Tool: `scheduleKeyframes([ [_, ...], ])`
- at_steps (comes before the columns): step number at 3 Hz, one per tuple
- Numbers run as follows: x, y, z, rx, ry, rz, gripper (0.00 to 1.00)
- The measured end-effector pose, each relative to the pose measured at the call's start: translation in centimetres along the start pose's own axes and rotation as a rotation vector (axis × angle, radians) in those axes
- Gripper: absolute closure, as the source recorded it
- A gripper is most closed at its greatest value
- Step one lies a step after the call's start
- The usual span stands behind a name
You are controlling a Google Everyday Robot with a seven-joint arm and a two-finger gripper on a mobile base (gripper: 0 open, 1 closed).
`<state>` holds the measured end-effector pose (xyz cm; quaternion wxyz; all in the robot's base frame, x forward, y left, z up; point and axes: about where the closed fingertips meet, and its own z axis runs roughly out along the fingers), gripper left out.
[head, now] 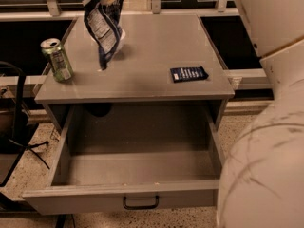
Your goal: Pick blue chip bag from top drawer and place on counter
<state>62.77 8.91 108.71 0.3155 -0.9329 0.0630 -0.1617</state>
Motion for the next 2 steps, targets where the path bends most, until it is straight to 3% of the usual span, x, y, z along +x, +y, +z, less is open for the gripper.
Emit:
scheduleKeyframes([
  [2,1.7,2.7,3.4,0.136,-0.012,0.035,1.00],
])
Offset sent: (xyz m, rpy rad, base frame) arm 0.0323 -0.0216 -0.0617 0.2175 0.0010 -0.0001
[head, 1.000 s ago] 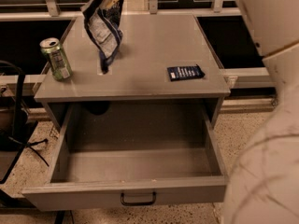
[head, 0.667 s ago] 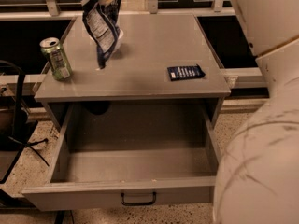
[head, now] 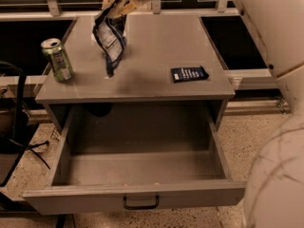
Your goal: Pick blue chip bag from top drawer and place on counter
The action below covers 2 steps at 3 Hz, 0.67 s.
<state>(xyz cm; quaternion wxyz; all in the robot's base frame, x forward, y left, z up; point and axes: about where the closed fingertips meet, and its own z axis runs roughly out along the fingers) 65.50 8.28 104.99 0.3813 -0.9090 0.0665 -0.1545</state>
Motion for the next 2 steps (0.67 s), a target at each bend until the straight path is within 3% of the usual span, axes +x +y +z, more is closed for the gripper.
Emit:
scheduleKeyframes([
  [2,-0.2,4.3,2.2,0.161,-0.010,0.114,1.00],
])
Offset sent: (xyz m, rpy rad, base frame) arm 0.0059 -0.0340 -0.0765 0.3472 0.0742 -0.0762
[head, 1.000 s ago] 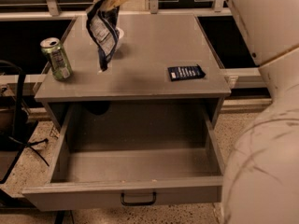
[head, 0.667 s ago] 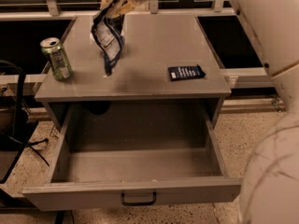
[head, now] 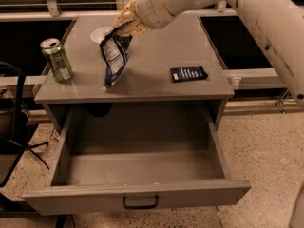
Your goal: Pick blue chip bag from top drawer and place on counter
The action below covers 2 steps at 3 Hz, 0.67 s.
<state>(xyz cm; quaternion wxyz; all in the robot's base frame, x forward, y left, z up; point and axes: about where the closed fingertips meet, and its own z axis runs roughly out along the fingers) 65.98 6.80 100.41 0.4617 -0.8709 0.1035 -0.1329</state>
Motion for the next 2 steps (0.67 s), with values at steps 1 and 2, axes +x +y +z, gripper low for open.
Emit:
scheduleKeyframes([
  [1,-0.1,2.7,0.6,0.061,-0.005,0.072,1.00],
  [2,-0.2,5.5,0.5,0.089,-0.010,0.130,1.00],
])
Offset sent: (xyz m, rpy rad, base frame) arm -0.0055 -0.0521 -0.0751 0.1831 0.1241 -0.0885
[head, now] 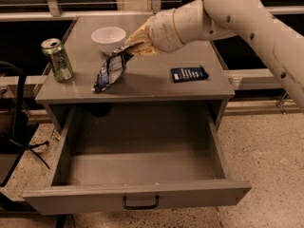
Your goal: Pick blue chip bag from top drawer and place on counter
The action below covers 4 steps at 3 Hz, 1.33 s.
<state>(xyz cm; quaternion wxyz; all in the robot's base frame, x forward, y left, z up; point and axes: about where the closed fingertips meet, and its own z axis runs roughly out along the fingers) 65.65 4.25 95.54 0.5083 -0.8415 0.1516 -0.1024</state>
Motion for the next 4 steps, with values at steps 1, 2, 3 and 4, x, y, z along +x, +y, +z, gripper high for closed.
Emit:
scheduleKeyframes([
  [1,0.1,1.9,-0.7,0.023,-0.007,0.024,1.00],
  [2,0.3,3.1,-1.6,0.036,-0.004,0.024,1.00],
  [3,0.4,3.3,-1.8,0.038,-0.003,0.024,0.85],
  [4,0.4,3.3,-1.8,0.038,-0.003,0.024,0.62],
])
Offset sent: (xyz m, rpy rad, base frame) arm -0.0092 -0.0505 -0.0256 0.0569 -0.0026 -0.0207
